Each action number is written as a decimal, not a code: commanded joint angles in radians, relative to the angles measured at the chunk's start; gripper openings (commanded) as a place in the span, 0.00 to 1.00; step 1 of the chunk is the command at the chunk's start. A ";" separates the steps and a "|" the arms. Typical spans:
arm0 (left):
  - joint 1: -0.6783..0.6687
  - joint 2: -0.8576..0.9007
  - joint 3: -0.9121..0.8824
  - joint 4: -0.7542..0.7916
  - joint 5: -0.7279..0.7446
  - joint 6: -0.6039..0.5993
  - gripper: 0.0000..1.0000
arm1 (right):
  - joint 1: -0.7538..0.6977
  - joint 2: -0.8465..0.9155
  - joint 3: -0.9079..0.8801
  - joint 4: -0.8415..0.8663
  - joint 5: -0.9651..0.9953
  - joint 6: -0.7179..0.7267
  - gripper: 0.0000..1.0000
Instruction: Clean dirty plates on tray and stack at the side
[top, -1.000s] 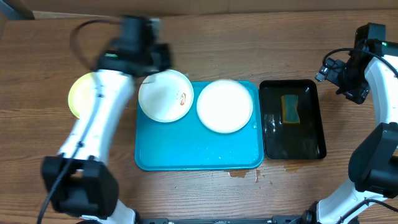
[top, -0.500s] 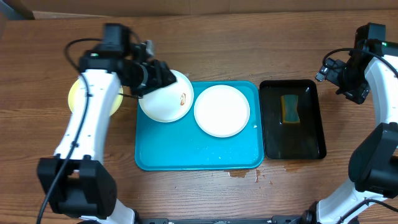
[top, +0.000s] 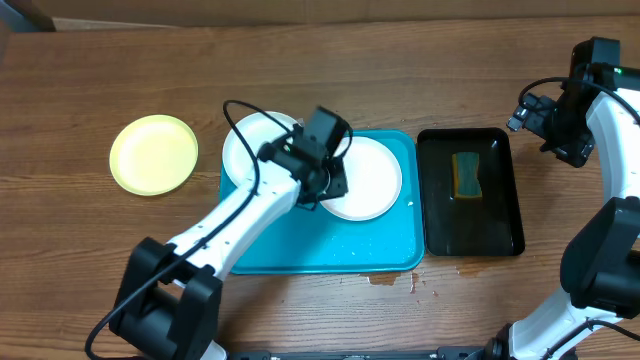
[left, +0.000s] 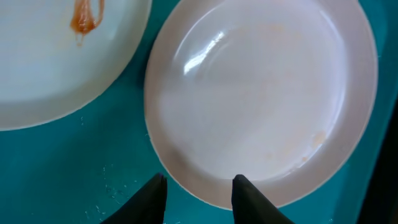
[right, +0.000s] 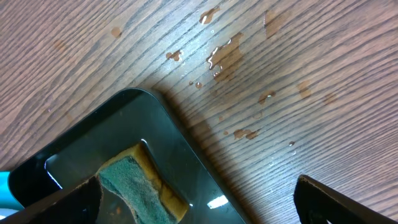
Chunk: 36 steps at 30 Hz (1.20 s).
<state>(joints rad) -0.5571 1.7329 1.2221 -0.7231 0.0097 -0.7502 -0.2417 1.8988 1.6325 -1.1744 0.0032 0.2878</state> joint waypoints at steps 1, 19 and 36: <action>0.008 -0.020 -0.058 0.047 -0.118 -0.134 0.36 | 0.001 -0.025 0.010 0.002 -0.004 0.004 1.00; 0.000 0.131 -0.101 0.154 -0.035 -0.163 0.29 | 0.001 -0.025 0.010 0.002 -0.004 0.004 1.00; 0.002 -0.017 0.002 0.064 0.024 -0.029 0.04 | 0.001 -0.025 0.010 0.002 -0.004 0.004 1.00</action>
<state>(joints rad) -0.5503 1.8210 1.1542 -0.6518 0.0391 -0.8555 -0.2417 1.8988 1.6325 -1.1744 0.0036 0.2882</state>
